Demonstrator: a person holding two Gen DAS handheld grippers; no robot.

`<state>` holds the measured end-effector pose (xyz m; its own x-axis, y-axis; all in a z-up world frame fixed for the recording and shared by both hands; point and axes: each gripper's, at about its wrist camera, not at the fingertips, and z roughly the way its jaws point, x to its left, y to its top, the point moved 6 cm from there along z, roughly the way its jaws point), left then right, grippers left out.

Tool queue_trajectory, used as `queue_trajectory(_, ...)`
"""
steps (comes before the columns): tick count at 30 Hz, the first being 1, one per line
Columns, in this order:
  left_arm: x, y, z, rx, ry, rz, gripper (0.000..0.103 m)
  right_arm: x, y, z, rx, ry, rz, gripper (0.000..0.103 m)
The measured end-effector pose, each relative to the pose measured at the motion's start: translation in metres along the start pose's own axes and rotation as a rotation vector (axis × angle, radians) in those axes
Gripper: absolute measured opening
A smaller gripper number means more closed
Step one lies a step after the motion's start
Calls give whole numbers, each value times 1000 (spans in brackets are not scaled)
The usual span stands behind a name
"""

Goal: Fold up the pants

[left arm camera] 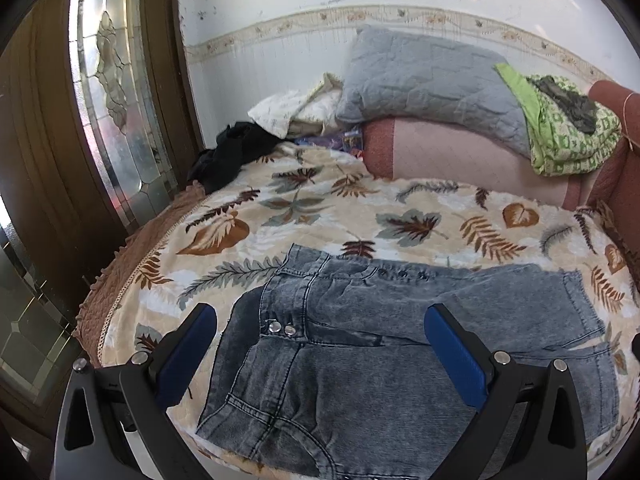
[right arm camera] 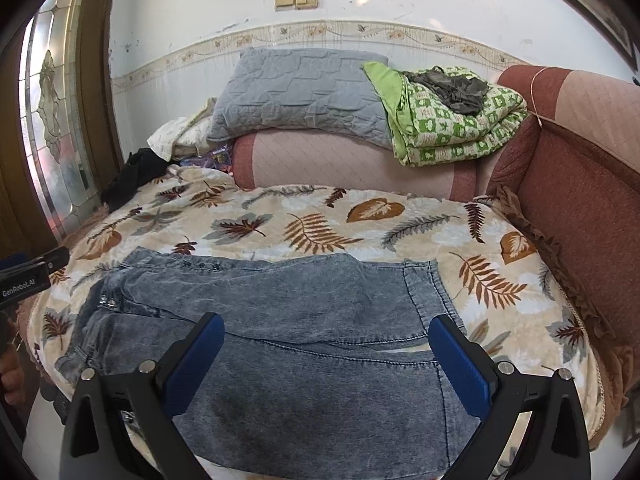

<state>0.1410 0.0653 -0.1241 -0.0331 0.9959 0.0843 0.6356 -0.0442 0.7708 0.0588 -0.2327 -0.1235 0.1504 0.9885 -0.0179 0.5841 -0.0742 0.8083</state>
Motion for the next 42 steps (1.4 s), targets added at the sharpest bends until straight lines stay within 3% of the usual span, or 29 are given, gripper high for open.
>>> queue_trajectory(5, 26, 1, 52, 82, 27, 46, 103, -54, -3, 31, 65, -63, 56, 103)
queue_trajectory(8, 49, 7, 94, 132, 68, 65, 103, -113, -9, 66, 145, -96, 149, 103)
queue_trajectory(11, 73, 15, 140, 182, 116, 91, 103, -156, -11, 105, 221, -95, 214, 103)
queue_trajectory(14, 94, 27, 188, 248, 127, 92, 103, -183, -4, 147, 271, -29, 307, 103)
queue_trajectory(19, 124, 43, 250, 363, 99, -5, 103, -192, 24, 217, 313, 4, 359, 99)
queue_trajectory(24, 137, 47, 278, 411, 97, -52, 103, -186, 33, 253, 338, 4, 356, 99)
queue_trajectory(27, 128, 43, 289, 446, 65, -53, 103, -184, 31, 259, 335, -28, 309, 99)
queue_trajectory(33, 84, 55, 306, 468, -51, -61, 101, -187, 30, 267, 331, -15, 333, 99)
queue_trajectory(34, 75, 55, 310, 482, -54, -41, 94, -187, 30, 267, 332, -16, 330, 99)
queue_trajectory(35, 68, 53, 316, 503, -63, -29, 78, -187, 30, 267, 333, -16, 330, 99)
queue_trajectory(38, 53, 41, 336, 607, -131, -70, 47, -188, 34, 266, 321, 1, 340, 93)
queue_trajectory(40, 53, 33, 343, 647, -139, -113, 43, -190, 36, 264, 321, 3, 340, 91)
queue_trajectory(42, 53, 35, 341, 629, -154, -122, 34, -191, 37, 264, 322, 1, 329, 89)
